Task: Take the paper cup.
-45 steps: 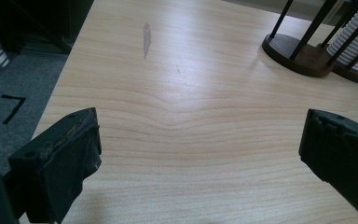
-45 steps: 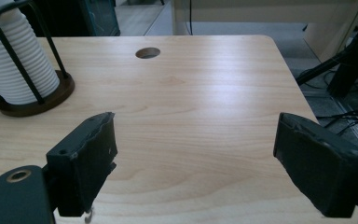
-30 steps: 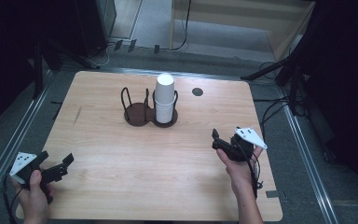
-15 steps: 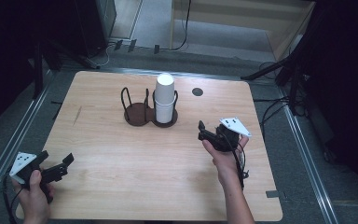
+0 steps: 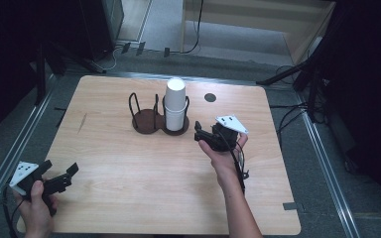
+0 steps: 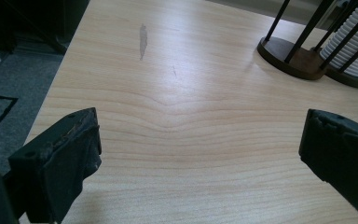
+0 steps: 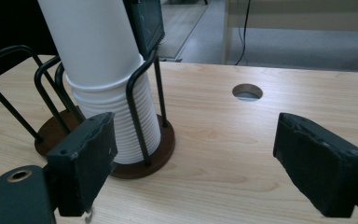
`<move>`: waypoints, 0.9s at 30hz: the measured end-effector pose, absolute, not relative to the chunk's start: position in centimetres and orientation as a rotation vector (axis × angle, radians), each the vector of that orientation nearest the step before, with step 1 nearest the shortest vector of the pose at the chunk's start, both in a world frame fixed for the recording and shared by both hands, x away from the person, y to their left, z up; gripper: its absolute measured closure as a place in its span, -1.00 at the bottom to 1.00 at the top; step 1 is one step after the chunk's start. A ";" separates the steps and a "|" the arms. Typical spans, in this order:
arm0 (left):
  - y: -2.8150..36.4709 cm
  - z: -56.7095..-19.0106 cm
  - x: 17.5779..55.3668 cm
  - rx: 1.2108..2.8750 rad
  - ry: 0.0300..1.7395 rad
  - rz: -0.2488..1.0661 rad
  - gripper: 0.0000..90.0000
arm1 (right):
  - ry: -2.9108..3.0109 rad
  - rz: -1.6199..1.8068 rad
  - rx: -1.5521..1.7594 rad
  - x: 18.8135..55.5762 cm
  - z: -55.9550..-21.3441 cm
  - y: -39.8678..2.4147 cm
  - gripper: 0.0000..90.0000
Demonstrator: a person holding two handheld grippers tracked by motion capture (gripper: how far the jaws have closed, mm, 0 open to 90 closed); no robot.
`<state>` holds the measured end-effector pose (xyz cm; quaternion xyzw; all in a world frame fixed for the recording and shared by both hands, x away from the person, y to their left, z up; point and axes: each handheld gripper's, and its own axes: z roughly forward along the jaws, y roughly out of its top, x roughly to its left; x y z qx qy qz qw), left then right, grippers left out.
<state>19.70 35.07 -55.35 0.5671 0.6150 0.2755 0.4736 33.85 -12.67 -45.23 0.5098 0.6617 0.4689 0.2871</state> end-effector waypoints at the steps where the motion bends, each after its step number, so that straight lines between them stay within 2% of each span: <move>1: 35.1 -55.4 19.7 1.389 1.505 0.673 -1.00 | 1.775 1.255 1.360 34.2 -45.3 -12.1 -0.71; 27: 35.2 -55.4 19.7 1.381 1.496 0.657 -1.00 | 1.832 1.285 1.361 37.7 -45.1 -6.7 -0.74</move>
